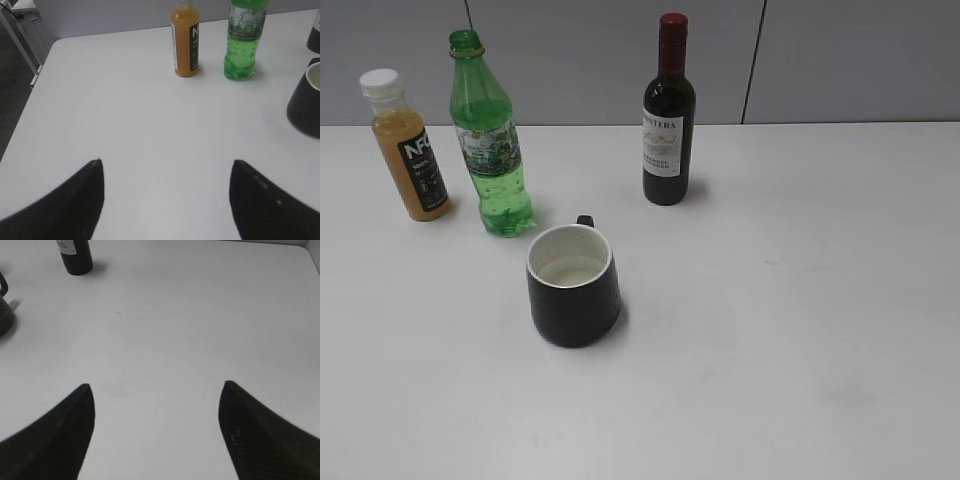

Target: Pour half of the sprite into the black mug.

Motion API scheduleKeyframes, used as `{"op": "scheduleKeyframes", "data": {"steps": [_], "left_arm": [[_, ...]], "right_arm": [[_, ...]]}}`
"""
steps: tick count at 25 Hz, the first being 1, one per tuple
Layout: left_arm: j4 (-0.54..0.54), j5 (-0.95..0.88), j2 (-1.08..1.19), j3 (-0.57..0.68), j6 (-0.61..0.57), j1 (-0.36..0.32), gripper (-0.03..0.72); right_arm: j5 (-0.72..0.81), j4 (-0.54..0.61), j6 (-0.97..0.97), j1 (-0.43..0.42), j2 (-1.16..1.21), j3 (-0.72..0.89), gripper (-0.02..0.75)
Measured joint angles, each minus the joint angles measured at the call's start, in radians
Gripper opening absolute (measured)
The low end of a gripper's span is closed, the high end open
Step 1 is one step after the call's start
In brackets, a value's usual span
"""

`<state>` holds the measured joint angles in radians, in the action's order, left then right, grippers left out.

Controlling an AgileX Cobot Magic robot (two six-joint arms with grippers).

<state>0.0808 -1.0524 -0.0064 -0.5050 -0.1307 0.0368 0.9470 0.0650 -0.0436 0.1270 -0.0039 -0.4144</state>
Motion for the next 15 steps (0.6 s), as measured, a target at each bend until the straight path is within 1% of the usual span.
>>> {"op": "scheduleKeyframes", "data": {"steps": [15], "left_arm": [[0.000, 0.000, 0.000, 0.000, 0.000, 0.000, 0.593]], "right_arm": [[0.000, 0.000, 0.000, 0.000, 0.000, 0.000, 0.584]]}}
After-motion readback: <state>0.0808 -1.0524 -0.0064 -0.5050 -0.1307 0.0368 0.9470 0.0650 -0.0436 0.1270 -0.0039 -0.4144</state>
